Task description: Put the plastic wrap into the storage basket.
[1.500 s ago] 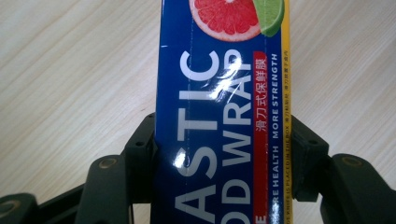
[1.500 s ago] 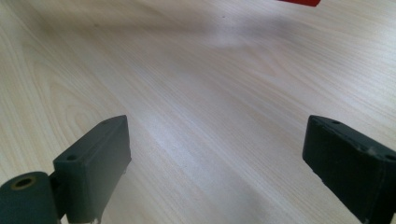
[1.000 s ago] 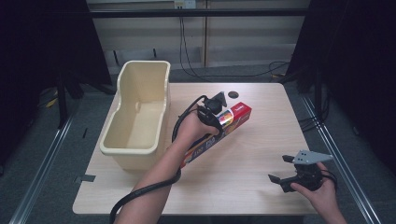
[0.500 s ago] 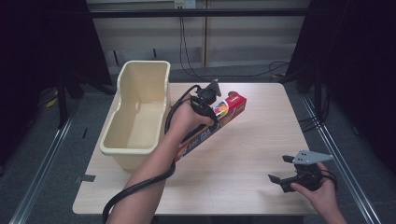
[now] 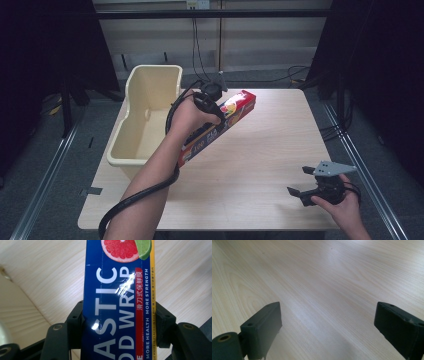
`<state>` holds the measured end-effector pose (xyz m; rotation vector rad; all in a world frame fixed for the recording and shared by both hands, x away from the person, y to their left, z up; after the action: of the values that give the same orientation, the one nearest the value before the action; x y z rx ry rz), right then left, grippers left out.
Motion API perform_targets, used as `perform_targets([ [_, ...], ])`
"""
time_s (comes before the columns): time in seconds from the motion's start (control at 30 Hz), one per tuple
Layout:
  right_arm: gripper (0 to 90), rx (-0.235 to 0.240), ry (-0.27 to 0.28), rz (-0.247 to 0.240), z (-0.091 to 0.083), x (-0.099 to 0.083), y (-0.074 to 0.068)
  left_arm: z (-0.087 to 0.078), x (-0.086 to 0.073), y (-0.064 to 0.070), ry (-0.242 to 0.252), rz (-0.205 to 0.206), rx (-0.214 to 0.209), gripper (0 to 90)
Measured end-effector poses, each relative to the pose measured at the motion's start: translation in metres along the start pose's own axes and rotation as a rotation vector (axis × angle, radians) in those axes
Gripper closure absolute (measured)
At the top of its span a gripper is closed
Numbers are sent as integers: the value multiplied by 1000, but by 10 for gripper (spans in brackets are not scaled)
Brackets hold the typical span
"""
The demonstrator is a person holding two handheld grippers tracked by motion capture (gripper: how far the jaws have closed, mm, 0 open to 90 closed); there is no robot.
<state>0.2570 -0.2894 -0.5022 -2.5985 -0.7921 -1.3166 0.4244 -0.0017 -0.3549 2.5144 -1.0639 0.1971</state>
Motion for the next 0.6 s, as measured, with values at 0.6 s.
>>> perform_targets([
  [0.6,75,6,-3,0,-1,0,-1,-35,-3,-14,16,-55,9,409],
])
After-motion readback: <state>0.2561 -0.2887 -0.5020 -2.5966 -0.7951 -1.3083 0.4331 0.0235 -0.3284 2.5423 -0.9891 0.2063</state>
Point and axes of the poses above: each handheld gripper's, and its own axes: z roughly forward along the jaws, x roughly out of its top, y roughly to its right, the point moved 6 cm from there along z, roughly forward along the jaws, and after that the axes turned 12 degrees about -x, right-handed, at the moved point
